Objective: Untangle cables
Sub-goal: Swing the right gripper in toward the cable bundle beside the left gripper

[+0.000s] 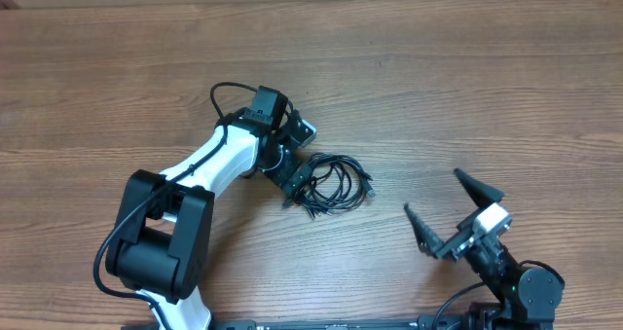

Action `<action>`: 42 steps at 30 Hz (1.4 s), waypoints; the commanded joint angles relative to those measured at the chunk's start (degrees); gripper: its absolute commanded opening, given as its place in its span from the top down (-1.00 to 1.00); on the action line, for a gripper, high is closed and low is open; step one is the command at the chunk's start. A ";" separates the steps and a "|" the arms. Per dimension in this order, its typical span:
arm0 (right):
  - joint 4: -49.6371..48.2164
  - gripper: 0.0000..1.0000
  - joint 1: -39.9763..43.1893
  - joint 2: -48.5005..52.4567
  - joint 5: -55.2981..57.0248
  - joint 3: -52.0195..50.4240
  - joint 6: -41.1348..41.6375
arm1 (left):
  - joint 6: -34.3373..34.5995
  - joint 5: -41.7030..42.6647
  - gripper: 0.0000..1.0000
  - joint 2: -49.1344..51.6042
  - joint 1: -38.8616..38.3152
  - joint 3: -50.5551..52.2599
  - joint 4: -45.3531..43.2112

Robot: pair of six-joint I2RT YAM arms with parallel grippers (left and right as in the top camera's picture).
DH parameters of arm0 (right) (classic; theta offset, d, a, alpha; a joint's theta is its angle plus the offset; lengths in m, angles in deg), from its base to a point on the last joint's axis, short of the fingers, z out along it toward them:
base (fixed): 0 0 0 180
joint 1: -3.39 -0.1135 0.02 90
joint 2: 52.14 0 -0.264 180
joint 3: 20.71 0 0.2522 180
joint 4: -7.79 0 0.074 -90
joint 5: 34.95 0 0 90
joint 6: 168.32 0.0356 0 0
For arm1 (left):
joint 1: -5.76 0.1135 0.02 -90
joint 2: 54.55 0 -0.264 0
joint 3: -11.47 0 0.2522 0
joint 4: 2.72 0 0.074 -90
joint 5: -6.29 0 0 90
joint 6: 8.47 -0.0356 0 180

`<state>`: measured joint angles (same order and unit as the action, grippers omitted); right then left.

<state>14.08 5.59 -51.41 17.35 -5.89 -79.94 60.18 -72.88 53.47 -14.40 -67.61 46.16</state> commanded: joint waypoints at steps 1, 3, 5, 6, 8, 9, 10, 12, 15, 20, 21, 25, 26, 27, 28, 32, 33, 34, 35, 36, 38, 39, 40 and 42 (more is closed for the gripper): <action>-2.38 -1.00 -0.09 -0.55 -11.17 -0.57 -0.39 | -2.82 6.47 -0.99 1.68 -0.13 -0.72 -1.03; -3.26 -1.00 -0.09 -0.55 -14.23 -0.57 -0.39 | -4.35 8.72 -0.99 1.68 -0.20 -1.22 -1.46; -3.10 -1.00 -0.09 -0.55 -15.85 -0.57 -0.39 | -5.62 9.90 -0.99 1.68 -0.37 -1.77 -1.79; -2.93 -1.00 -0.09 -0.50 -16.41 -0.57 -0.39 | -6.14 10.01 -0.99 1.68 -0.55 -2.16 -1.79; -2.97 -1.00 -0.09 -0.31 -17.18 -0.57 -0.39 | -7.32 10.01 -0.99 1.68 -0.94 -2.78 -1.77; -2.99 -1.00 -0.09 -0.22 -17.57 -0.57 -0.39 | -7.48 9.94 -0.99 1.68 -1.18 -3.06 -1.77; -2.93 -1.00 -0.09 -0.17 -17.88 -0.50 -0.39 | -7.48 9.77 -0.99 1.68 -1.49 -3.37 -1.79; -2.54 -1.00 -0.09 0.07 -17.94 -0.09 -0.37 | -7.45 9.77 -0.99 1.68 -2.08 -3.82 -1.77; -2.47 -1.00 -0.09 1.33 -18.01 1.38 -0.37 | -7.41 9.77 -0.99 1.68 -2.80 -4.15 -1.97; 0.87 -1.00 -0.09 6.14 -18.40 6.03 -0.42 | -7.34 9.79 -0.99 1.68 -3.02 -4.17 -2.38; 1.95 -1.00 -0.09 7.48 -18.40 7.15 -0.42 | -7.30 9.79 -0.99 1.68 -3.02 -4.17 -2.38; 5.16 -1.00 -0.09 14.10 -19.19 12.26 -0.42 | -6.51 8.90 -0.99 1.68 -3.02 -4.17 -2.12; 5.81 -1.00 -0.09 16.15 -19.91 13.73 -0.42 | -5.09 7.67 -0.99 1.68 -3.02 -4.17 -2.01; 6.47 -1.00 -0.09 17.92 -20.57 14.97 -0.42 | -3.39 6.16 -0.99 1.68 -2.99 -4.17 -1.97; 7.19 -1.00 -0.09 19.67 -21.18 16.24 -0.42 | -0.87 4.00 -0.99 1.68 -2.99 -4.17 -1.92; 11.17 -1.00 -0.09 27.74 -22.47 21.51 -0.81 | 7.87 -2.80 -0.99 1.68 -2.80 -4.17 -0.94; 12.72 -1.00 -0.11 30.12 -22.53 23.04 -1.57 | 9.53 -3.63 -0.99 1.68 -2.64 -4.17 -0.63; 14.29 -1.00 -0.11 32.17 -22.56 24.48 -1.97 | 10.95 -3.98 -0.99 1.68 -2.49 -4.17 -0.26; 15.98 -1.00 -0.11 34.60 -22.40 26.16 -1.97 | 11.98 -3.89 -0.99 1.68 -2.32 -4.17 0.22; 17.44 -1.00 -0.11 36.72 -22.43 27.67 -1.95 | 12.72 -3.78 -0.99 1.68 -2.21 -4.17 0.48; 21.22 -1.00 -0.11 41.77 -22.40 31.50 -2.21 | 14.16 -3.76 -0.99 1.68 -2.05 -4.17 1.22; 22.80 -1.00 -0.11 43.58 -22.40 32.87 -2.91 | 14.53 -3.74 -0.99 1.68 -2.03 -4.17 1.46; 24.90 -1.00 -0.15 45.75 -22.36 34.56 -3.72 | 15.02 -3.74 -0.99 1.68 -2.03 -4.17 1.77; 29.57 -1.00 -0.37 49.99 -22.03 37.81 -5.99 | 15.41 -3.26 -0.99 1.68 -2.03 -4.17 2.49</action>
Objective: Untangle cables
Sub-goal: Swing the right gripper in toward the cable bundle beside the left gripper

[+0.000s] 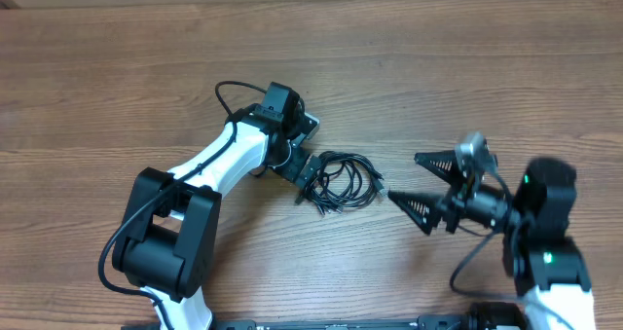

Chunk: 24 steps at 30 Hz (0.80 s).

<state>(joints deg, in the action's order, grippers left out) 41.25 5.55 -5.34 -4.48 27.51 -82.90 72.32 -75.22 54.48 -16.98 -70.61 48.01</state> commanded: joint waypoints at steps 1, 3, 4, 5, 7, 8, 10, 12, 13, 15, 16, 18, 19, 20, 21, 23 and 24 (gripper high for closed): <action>5.22 -1.00 -0.59 6.40 0.72 6.16 -3.67 | 3.26 -0.20 -0.99 0.68 0.55 -1.18 1.11; 10.03 -1.00 -1.38 10.82 4.17 8.96 -4.39 | 3.26 1.88 -0.99 0.68 0.59 -1.18 2.19; 12.13 -1.00 -1.88 12.72 5.68 10.10 -5.55 | 3.26 3.52 -0.99 0.68 0.59 -1.18 2.73; 14.45 -1.00 -2.47 14.82 7.02 11.30 -7.61 | 3.26 5.46 -0.99 0.68 0.59 -1.18 3.30; 18.10 -1.00 -3.72 18.56 8.46 13.22 -11.61 | 3.28 9.05 -0.99 0.68 0.59 -1.18 4.24; 19.28 -1.00 -4.26 20.09 9.07 13.97 -12.90 | 3.28 10.67 -0.99 0.68 0.59 -1.18 4.72; 20.33 -1.00 -5.22 22.71 10.84 15.15 -13.92 | 3.85 12.79 -0.99 0.68 0.59 -1.18 5.33; 19.12 -1.00 -5.75 24.02 12.85 15.39 -13.92 | 4.90 13.64 -0.99 0.68 0.70 -1.18 6.05; 17.57 -1.00 -5.79 24.37 15.10 15.39 -13.92 | 5.46 13.64 -0.99 0.68 0.72 -1.18 6.36; 15.28 -1.00 -5.79 24.52 20.09 15.39 -13.90 | 6.27 13.73 -0.99 0.68 0.70 -1.18 6.88; 14.27 -1.00 -5.79 24.52 22.53 15.39 -13.88 | 6.27 14.08 -0.99 0.68 0.70 -1.18 7.08; 12.92 -1.00 -5.79 24.52 23.30 15.39 -13.75 | 6.23 14.03 -0.99 0.68 0.70 -1.18 7.21; 12.20 -1.00 -5.79 24.52 23.23 15.39 -13.66 | 6.21 13.99 -0.99 0.68 0.70 -1.18 7.19; 11.93 -1.00 -5.79 24.52 22.80 15.39 -13.49 | 6.21 13.99 -0.99 0.68 0.70 -1.18 7.06; 11.76 -1.00 -5.79 24.52 22.25 15.39 -13.55 | 6.21 13.94 -0.99 0.68 0.70 -1.18 6.69; 11.02 -1.00 -5.79 24.59 22.21 15.39 -14.62 | 6.19 13.60 -0.99 0.68 0.70 -1.18 5.99; 10.95 -1.00 -5.79 24.59 22.18 15.39 -16.02 | 5.92 13.35 -0.99 0.68 0.70 -1.18 5.51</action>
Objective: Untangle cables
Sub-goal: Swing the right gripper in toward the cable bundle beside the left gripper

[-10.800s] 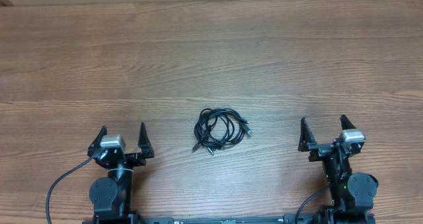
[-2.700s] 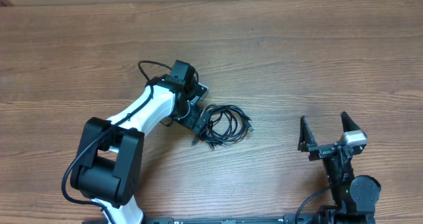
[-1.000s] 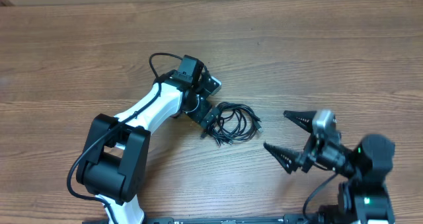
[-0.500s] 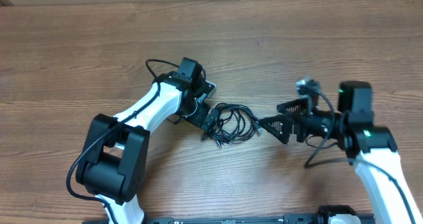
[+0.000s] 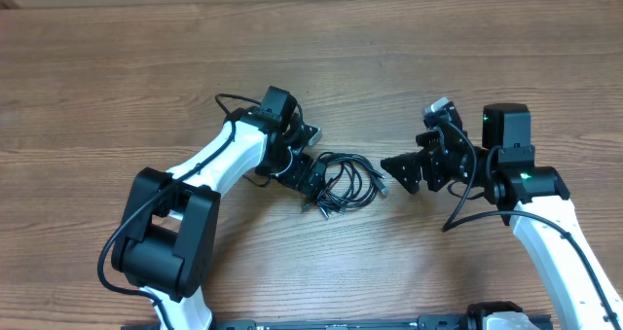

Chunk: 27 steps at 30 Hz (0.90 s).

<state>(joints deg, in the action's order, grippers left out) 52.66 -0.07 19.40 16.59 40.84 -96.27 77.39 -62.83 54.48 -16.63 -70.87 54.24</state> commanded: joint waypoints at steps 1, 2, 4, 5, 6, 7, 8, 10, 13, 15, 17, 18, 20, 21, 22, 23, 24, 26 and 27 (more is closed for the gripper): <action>-0.39 -1.00 -0.17 -0.15 1.03 2.05 -4.96 | 0.17 0.96 -0.99 0.68 0.35 -0.92 -1.22; -0.09 -1.00 -0.17 -0.11 1.03 2.05 -7.65 | -0.44 0.94 -0.99 0.68 0.35 -0.92 -1.84; 1.60 -1.00 -0.31 -0.04 0.35 2.05 -15.15 | -1.01 0.70 -0.99 0.68 0.35 -0.92 -3.02; 3.06 -1.00 -0.44 -0.02 -0.39 2.05 -20.50 | -1.01 0.33 -0.99 0.68 0.35 -0.92 -3.61; 4.52 -1.00 -0.63 0.20 -1.16 2.05 -25.62 | -1.01 -0.24 -0.99 0.68 0.35 -0.92 -4.28; 5.42 -1.00 -0.83 0.33 -1.77 2.05 -28.52 | -1.01 -0.61 -0.99 0.68 0.37 -0.92 -4.79; 6.25 -1.00 -1.16 0.72 -2.49 2.05 -31.78 | -0.98 -1.05 -0.99 0.68 0.37 -0.92 -5.35; 6.73 -1.00 -1.84 1.46 -3.21 2.05 -36.17 | -0.39 -2.10 -0.99 0.68 0.35 -0.92 -5.79; 6.69 -1.00 -3.28 3.32 -3.21 2.05 -41.38 | 7.39 -7.08 -0.99 0.68 0.44 -0.92 -5.16; 6.67 -1.00 -4.15 4.94 -3.21 2.05 -43.85 | 11.65 -8.79 -0.99 0.68 0.85 -0.92 -4.28; 6.27 -1.00 -4.90 6.82 -3.23 2.05 -45.99 | 14.36 -8.85 -0.99 0.68 1.38 -0.92 -3.78; 5.53 -1.00 -5.27 8.02 -3.23 2.05 -46.88 | 15.76 -8.94 -0.99 0.68 1.53 -0.92 -3.61; 3.45 -1.00 -5.86 10.25 -4.17 2.05 -46.86 | 17.35 -9.05 -0.99 0.68 1.75 -0.92 -3.54; 2.27 -1.00 -6.01 11.50 -5.70 2.05 -46.86 | 17.51 -9.03 -0.99 0.68 1.77 -0.92 -3.54; 1.36 -1.00 -6.12 12.46 -7.32 2.05 -46.86 | 17.49 -9.05 -0.99 0.68 1.77 -0.92 -3.41; 0.11 -1.00 -6.19 13.46 -8.85 2.05 -46.86 | 17.46 -9.20 -0.99 0.68 1.75 -0.92 -3.06; -0.98 -1.00 -6.21 14.16 -9.81 2.05 -46.86 | 17.46 -9.27 -0.99 0.68 1.77 -0.92 -2.67; -2.67 -1.00 -6.23 14.97 -10.78 2.05 -46.86 | 17.46 -9.27 -0.99 0.68 1.77 -0.92 -1.51; -3.61 -1.00 -6.23 15.13 -10.78 2.05 -46.86 | 17.44 -9.25 -0.99 0.68 1.75 -0.92 -0.92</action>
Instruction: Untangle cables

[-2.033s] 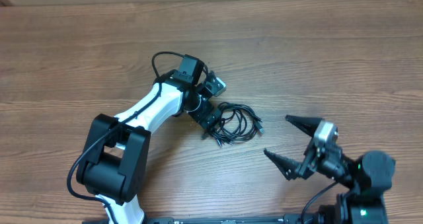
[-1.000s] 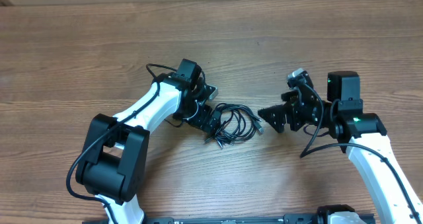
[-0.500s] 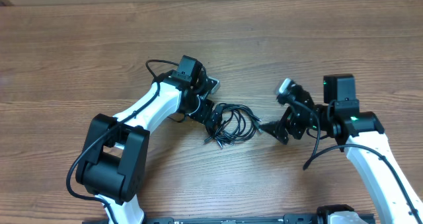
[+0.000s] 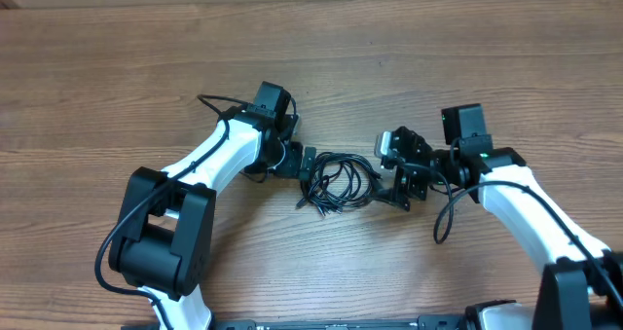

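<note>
A small knot of thin black cables (image 4: 341, 180) lies in loose loops mid-table in the overhead view. My left gripper (image 4: 307, 165) sits at the bundle's left edge and looks shut on the loops there. From the right, my right gripper (image 4: 386, 177) has its fingers spread at the bundle's right edge, where a plug end sticks out. Whether its fingertips touch the cable is hidden by the gripper body.
The wooden table (image 4: 467, 57) runs bare to the back and to both sides. The left arm's own black lead (image 4: 219, 102) loops just behind its wrist. Both arm bases stand at the front edge.
My right gripper has come leftward and down from a short way right of the bundle to its right edge. The left gripper has turned a little, still at the bundle's left edge.
At first my left gripper was at the left of the bundle and the right gripper stood open near the front right edge. The right arm was then nearer, open, right of the cables, then closer still. Now it is at the bundle's right end.
</note>
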Action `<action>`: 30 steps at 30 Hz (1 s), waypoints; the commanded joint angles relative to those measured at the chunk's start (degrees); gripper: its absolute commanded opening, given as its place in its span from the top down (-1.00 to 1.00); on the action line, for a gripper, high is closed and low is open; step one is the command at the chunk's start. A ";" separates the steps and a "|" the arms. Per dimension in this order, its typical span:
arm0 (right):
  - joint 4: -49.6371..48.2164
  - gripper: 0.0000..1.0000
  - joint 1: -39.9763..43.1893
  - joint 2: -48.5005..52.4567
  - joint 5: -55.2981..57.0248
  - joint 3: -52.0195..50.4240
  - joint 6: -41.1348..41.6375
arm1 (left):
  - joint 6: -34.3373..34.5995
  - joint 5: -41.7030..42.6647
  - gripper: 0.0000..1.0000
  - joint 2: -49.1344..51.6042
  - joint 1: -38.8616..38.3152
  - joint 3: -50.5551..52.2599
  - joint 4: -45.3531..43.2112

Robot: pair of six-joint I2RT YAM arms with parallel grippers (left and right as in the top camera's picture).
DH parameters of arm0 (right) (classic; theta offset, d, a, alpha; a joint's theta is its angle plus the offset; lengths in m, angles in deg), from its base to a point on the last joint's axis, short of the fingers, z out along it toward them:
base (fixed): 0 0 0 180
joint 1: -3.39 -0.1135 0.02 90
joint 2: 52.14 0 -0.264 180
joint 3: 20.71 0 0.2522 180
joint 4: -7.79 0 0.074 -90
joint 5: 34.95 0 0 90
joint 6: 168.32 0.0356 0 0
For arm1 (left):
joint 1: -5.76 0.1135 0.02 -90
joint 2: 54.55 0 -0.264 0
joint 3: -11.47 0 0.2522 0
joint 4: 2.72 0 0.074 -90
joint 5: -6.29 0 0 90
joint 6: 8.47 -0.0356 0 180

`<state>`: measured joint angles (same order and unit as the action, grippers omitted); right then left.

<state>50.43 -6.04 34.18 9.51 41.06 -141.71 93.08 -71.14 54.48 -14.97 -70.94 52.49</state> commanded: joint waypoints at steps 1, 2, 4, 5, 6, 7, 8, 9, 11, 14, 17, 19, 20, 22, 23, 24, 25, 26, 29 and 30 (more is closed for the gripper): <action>-2.03 -0.98 -0.26 0.39 -3.63 1.84 -1.44 | 1.75 -0.70 -0.99 0.68 0.09 -0.85 1.42; -2.80 -0.89 -0.26 0.39 -3.65 1.84 -1.44 | 1.73 -0.50 -0.99 0.68 0.07 -0.85 2.03; -4.44 -0.67 -0.28 0.39 -3.67 1.84 -1.44 | 1.70 0.20 -0.99 0.68 -0.26 -0.85 3.10; -5.05 -0.66 -0.35 0.39 -3.65 1.84 -1.44 | 1.64 0.52 -0.99 0.70 -0.46 -0.85 3.39; -5.79 -0.66 -0.55 0.48 -3.65 1.84 -1.44 | 1.51 0.61 -0.99 0.68 -0.76 -0.85 3.61; -6.40 -0.68 -0.74 0.50 -3.65 1.84 -1.46 | 1.51 0.57 -0.99 0.70 -1.11 -0.85 3.80; -6.97 -0.67 -1.07 0.50 -3.63 1.84 -1.46 | 1.55 0.57 -0.99 0.68 -1.44 -0.85 3.87; -7.72 -0.67 -1.51 0.55 -3.63 1.84 -1.44 | 1.79 0.70 -0.99 0.70 -1.81 -0.85 3.93; -9.03 -0.66 -2.36 0.55 -3.52 1.84 -1.46 | 3.13 1.11 -0.99 0.70 -2.49 -0.85 4.20; -10.25 -0.66 -3.58 0.55 -2.36 1.84 -1.46 | 5.97 1.05 -0.99 0.70 -3.08 -0.85 4.83; -10.38 -0.66 -4.96 0.61 0.44 1.84 -1.46 | 7.98 1.46 -0.99 0.70 -3.08 -0.85 4.98; -10.40 -0.66 -5.64 0.83 1.79 1.81 -1.46 | 7.82 1.38 -0.99 0.70 -3.08 -0.83 4.98; -10.47 -0.65 -5.97 1.03 2.12 1.81 -1.49 | 7.76 1.38 -0.99 0.70 -3.08 -0.85 4.96; -10.51 -0.64 -6.36 1.88 2.43 1.84 -1.49 | 7.76 1.03 -0.99 0.70 -2.99 -0.83 4.74; -10.71 -0.63 -6.54 2.49 2.38 1.81 -1.49 | 7.76 0.55 -0.99 0.70 -2.95 -0.83 4.57; -10.86 -0.62 -6.71 3.04 2.38 1.81 -1.49 | 7.74 -0.04 -0.99 0.70 -2.95 -0.83 4.26; -10.86 -0.62 -6.95 3.39 2.19 1.81 -1.49 | 7.74 -1.16 -0.99 0.74 -2.97 -0.83 3.63; -10.80 -0.62 -7.10 3.74 2.12 1.81 -1.64 | 7.74 -2.27 -0.99 0.76 -2.97 -0.83 2.99; -10.88 -0.62 -8.13 4.13 1.77 1.81 -1.68 | 7.72 -6.75 -0.99 1.05 -2.95 -0.85 0.02; -10.88 -0.62 -8.35 4.13 1.77 1.81 -1.68 | 7.69 -7.91 -0.99 1.16 -2.82 -0.83 -1.01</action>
<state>39.76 -13.30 38.07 11.43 41.17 -142.87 99.85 -73.87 54.50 -17.87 -71.07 53.26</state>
